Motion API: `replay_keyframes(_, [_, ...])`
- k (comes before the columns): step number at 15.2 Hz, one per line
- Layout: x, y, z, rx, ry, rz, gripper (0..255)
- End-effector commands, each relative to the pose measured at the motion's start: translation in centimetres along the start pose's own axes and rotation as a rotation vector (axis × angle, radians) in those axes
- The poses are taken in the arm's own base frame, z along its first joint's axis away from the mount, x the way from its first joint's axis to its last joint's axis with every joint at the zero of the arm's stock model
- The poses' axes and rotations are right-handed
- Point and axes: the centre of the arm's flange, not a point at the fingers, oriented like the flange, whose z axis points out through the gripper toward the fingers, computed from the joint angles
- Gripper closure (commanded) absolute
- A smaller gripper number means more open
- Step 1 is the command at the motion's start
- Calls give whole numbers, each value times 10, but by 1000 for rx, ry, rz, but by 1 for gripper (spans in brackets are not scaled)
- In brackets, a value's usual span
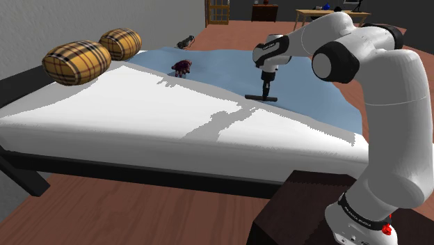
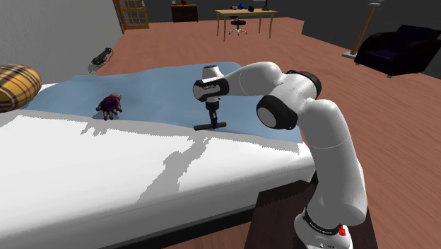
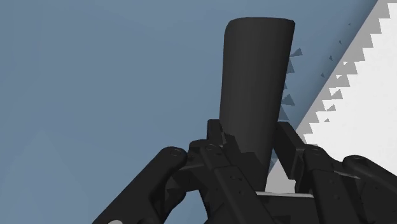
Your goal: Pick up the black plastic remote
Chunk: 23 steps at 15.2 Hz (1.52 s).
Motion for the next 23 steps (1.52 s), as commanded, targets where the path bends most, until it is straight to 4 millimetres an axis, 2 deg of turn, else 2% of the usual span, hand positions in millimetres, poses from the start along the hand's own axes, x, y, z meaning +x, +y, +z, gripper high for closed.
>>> replay_keyframes(1, [0, 0, 1, 1, -1, 0, 255])
replay_keyframes(7, [0, 0, 2, 1, -1, 0, 255])
replay_keyframes(22, [-1, -7, -77, 1, -1, 0, 255])
replay_keyframes(23, [-1, -7, -78, 1, -1, 0, 255])
